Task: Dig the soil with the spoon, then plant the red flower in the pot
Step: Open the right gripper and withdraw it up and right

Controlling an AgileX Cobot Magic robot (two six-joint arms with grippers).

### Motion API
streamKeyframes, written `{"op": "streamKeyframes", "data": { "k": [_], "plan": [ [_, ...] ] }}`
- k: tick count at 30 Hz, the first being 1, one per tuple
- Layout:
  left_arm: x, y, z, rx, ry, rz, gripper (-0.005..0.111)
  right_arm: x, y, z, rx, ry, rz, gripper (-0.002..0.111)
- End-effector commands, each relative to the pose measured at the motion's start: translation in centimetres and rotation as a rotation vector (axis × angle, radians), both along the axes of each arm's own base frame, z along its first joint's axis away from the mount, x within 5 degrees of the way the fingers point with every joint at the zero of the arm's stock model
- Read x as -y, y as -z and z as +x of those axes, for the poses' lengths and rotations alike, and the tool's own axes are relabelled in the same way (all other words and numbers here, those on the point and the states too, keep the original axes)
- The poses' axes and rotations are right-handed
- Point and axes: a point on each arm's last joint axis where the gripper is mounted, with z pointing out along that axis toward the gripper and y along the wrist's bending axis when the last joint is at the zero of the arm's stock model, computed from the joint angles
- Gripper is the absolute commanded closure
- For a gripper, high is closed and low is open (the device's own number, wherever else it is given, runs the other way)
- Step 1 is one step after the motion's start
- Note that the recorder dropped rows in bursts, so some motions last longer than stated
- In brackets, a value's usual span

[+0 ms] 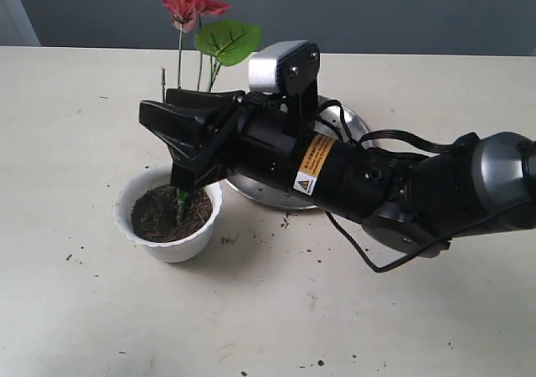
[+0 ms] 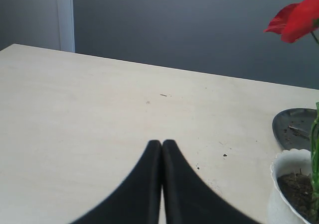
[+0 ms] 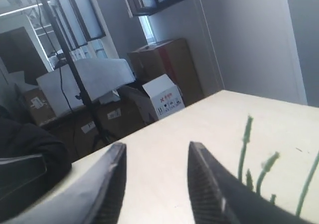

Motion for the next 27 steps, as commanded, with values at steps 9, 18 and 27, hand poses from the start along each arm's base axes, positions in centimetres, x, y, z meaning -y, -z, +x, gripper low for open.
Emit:
{"op": "streamKeyframes", "data": {
  "k": [9, 18, 27],
  "plan": [
    [0.0, 0.1, 0.0, 0.001, 0.002, 0.001, 0.106, 1.6, 0.5, 2.8, -0.222, 0.355, -0.031, 0.069],
    [0.0, 0.1, 0.0, 0.001, 0.002, 0.001, 0.106, 1.1, -0.1, 3.8, -0.243, 0.405, -0.092, 0.069],
    [0.0, 0.1, 0.0, 0.001, 0.002, 0.001, 0.106, 0.9, -3.9, 4.7, -0.179, 0.472, -0.080, 0.069]
  ]
}}
